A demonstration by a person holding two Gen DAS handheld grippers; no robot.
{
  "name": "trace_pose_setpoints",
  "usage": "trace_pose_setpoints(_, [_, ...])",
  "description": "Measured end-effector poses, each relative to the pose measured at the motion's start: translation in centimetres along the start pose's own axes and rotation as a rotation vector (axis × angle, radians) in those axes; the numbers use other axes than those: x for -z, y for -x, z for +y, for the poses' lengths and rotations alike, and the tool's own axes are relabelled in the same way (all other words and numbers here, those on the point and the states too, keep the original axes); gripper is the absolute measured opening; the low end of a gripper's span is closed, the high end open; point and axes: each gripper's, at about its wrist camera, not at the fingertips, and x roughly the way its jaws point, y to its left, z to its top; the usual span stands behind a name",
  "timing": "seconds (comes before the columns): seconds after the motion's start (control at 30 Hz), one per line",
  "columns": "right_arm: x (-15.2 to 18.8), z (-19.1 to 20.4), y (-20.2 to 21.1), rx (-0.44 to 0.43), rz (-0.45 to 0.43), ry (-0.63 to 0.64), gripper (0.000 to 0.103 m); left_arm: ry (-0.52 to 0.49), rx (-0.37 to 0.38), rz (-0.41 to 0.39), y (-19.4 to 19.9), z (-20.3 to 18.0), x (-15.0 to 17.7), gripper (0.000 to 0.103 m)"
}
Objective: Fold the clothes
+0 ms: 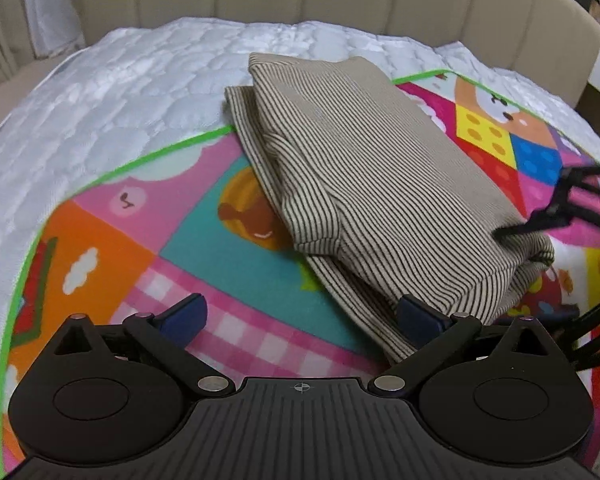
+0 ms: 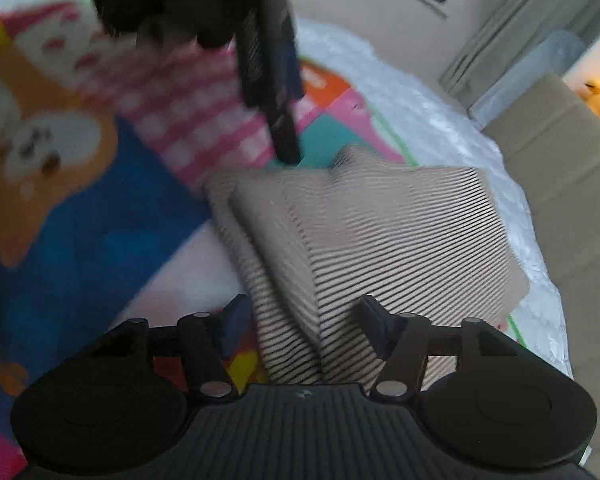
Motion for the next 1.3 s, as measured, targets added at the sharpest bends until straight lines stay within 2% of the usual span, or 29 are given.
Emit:
trace_pose_setpoints(0.07, [0.1,0.6,-0.8,0.042,-0.021,-0.030,0.066,0.005,0.023,0.000,0.1,-0.1,0.1,0.103])
trace_pose_setpoints(0.13, [0.1,0.9,-1.1,0.088,-0.048,-0.111,0.066,0.009,0.047,-0.001,0.1,-0.2,0.1,0.103])
trace_pose_setpoints(0.17, [0.0,0.6,-1.1,0.094,-0.050,-0.185,0.062,0.011,0.058,-0.001,0.2,-0.2,0.2,0.103])
trace_pose_setpoints(0.3, [0.7,-3.3,-1.3,0.006,-0.030,-0.546,0.059,-0.095,0.186,-0.007,1.3,-1.2,0.6,0.103])
trace_pose_setpoints(0.4, [1.7,-5.9,-1.7,-0.079,-0.018,-0.736,0.059,-0.173,0.261,0.007,1.7,-2.2,1.0,0.103])
trace_pose_setpoints(0.47, [2.0,-6.9,-2.0,-0.118,-0.011,-0.812,0.059,-0.206,0.272,0.042,1.2,-2.9,1.3,0.103])
trace_pose_setpoints(0.57, [2.3,-7.5,-2.0,-0.155,-0.006,-0.877,0.060,-0.225,0.229,0.061,0.2,-3.7,1.6,0.103])
trace_pose_setpoints(0.63, [2.1,-7.1,-2.0,-0.135,-0.007,-0.825,0.060,-0.235,0.166,0.055,-0.8,-4.2,1.5,0.103])
trace_pose_setpoints(0.67, [2.0,-6.9,-2.0,-0.122,-0.007,-0.795,0.060,-0.244,0.108,0.046,-1.4,-4.5,1.3,0.103])
trace_pose_setpoints(0.73, [1.4,-4.9,-1.2,-0.042,-0.020,-0.657,0.063,-0.233,-0.027,0.039,-2.7,-4.4,0.7,0.103])
trace_pose_setpoints(0.77, [1.0,-3.8,-1.0,0.013,-0.030,-0.580,0.070,-0.210,-0.052,0.038,-3.1,-4.1,0.3,0.103])
trace_pose_setpoints(0.8, [0.7,-2.8,-0.9,0.066,-0.038,-0.505,0.076,-0.173,-0.039,0.035,-3.2,-3.6,-0.1,0.103])
trace_pose_setpoints(0.9, [0.8,-0.3,-1.6,0.193,-0.027,-0.307,0.077,-0.053,0.035,0.016,-2.7,-2.2,-1.1,0.103])
trace_pose_setpoints(0.97, [1.2,0.1,-2.4,0.221,-0.025,-0.263,0.077,-0.023,0.058,0.008,-2.5,-1.5,-1.8,0.103])
trace_pose_setpoints(1.0, [1.3,0.1,-2.6,0.226,-0.030,-0.255,0.072,-0.024,0.059,-0.002,-2.3,-1.2,-2.4,0.103])
trace_pose_setpoints(1.03, [1.2,-0.2,-2.7,0.225,-0.027,-0.257,0.062,-0.026,0.059,-0.012,-2.1,-0.9,-2.9,0.103])
trace_pose_setpoints(1.07, [1.2,-0.5,-2.8,0.222,-0.024,-0.262,0.039,-0.027,0.060,-0.022,-2.0,-0.6,-3.5,0.103])
trace_pose_setpoints(1.13, [1.1,-1.7,-2.2,0.186,-0.018,-0.308,0.033,-0.030,0.062,-0.042,-1.6,0.0,-4.6,0.103])
trace_pose_setpoints(1.3, [1.3,-2.0,-1.5,0.154,0.011,-0.243,0.026,-0.037,0.065,-0.092,-0.7,1.6,-7.5,0.103])
